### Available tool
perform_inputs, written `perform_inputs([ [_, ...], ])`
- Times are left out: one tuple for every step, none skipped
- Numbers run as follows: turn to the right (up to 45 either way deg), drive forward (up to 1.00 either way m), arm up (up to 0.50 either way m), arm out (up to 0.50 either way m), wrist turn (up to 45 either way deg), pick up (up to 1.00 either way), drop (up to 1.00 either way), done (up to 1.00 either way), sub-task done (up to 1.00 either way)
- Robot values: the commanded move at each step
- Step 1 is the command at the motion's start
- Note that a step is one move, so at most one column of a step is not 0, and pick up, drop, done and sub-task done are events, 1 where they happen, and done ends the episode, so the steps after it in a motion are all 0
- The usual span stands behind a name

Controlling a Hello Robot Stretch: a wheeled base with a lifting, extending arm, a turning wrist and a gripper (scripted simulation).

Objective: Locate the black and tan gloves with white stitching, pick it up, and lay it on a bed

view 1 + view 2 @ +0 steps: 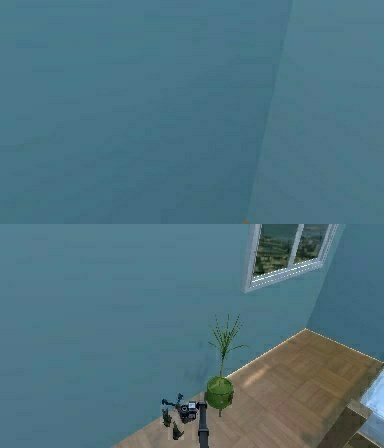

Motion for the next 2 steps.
perform_inputs([
  [0.0, 0.00, -0.30, 0.00, 0.0, 0.00, 0.00, 0.00, 0.00],
  [0.0, 0.00, 0.00, 0.00, 0.0, 1.00, 0.00, 0.00, 0.00],
])
